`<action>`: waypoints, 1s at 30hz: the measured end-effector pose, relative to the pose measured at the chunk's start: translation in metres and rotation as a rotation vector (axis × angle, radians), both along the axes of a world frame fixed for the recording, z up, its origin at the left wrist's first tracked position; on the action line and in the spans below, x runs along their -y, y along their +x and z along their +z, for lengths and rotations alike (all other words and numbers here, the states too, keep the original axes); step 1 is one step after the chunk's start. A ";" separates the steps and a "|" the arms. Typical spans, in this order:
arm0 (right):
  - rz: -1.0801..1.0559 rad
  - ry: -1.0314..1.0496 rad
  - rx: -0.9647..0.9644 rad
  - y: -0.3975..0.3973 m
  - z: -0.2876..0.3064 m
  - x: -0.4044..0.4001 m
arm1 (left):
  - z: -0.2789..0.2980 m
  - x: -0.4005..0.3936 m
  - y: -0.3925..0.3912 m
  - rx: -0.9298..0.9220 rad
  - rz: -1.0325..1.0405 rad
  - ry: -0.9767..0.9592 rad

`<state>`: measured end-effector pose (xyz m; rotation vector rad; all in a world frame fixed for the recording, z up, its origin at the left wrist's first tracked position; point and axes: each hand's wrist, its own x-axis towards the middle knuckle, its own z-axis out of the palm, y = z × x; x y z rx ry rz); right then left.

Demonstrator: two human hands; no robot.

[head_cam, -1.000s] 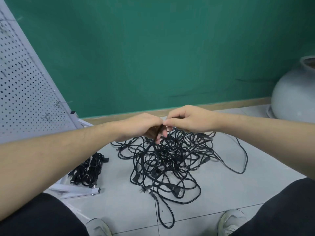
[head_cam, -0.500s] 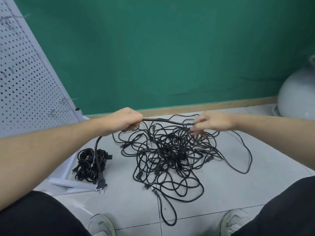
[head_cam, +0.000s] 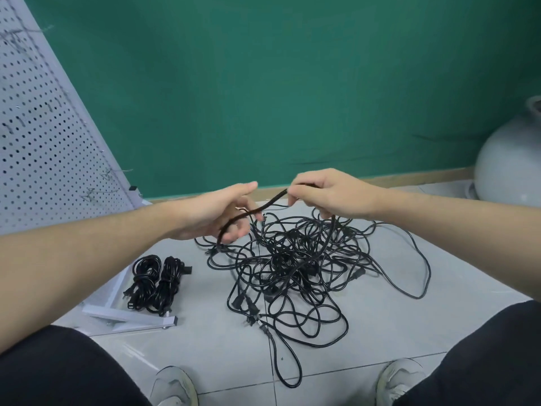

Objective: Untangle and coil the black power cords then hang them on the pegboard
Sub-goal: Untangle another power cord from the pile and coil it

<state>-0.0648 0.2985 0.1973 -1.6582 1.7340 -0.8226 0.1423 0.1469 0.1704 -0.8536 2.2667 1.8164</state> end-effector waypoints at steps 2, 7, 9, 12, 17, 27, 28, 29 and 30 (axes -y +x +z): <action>0.021 0.005 -0.016 0.009 0.003 0.002 | 0.002 -0.010 -0.010 -0.045 -0.015 -0.010; 0.061 0.138 0.022 0.008 -0.002 0.001 | 0.006 -0.032 -0.024 -0.112 -0.079 -0.096; 0.099 0.187 0.056 0.003 -0.002 -0.003 | 0.006 -0.039 -0.027 -0.151 -0.102 -0.118; 0.193 0.294 -0.030 -0.007 -0.003 -0.008 | 0.009 -0.039 -0.028 -0.199 -0.061 -0.185; 0.173 0.353 0.044 -0.021 -0.018 -0.008 | 0.013 -0.039 -0.027 -0.254 -0.051 -0.107; 0.039 0.298 0.041 -0.059 -0.030 -0.026 | 0.018 -0.005 -0.002 -0.203 0.002 -0.121; 0.006 0.261 0.061 -0.062 -0.027 -0.028 | 0.015 0.000 0.003 -0.151 -0.001 -0.151; -0.018 0.229 0.111 -0.064 -0.025 -0.028 | 0.012 0.005 0.008 -0.093 -0.006 -0.189; -0.037 0.210 0.201 -0.065 -0.024 -0.028 | 0.008 0.009 0.012 -0.031 -0.006 -0.227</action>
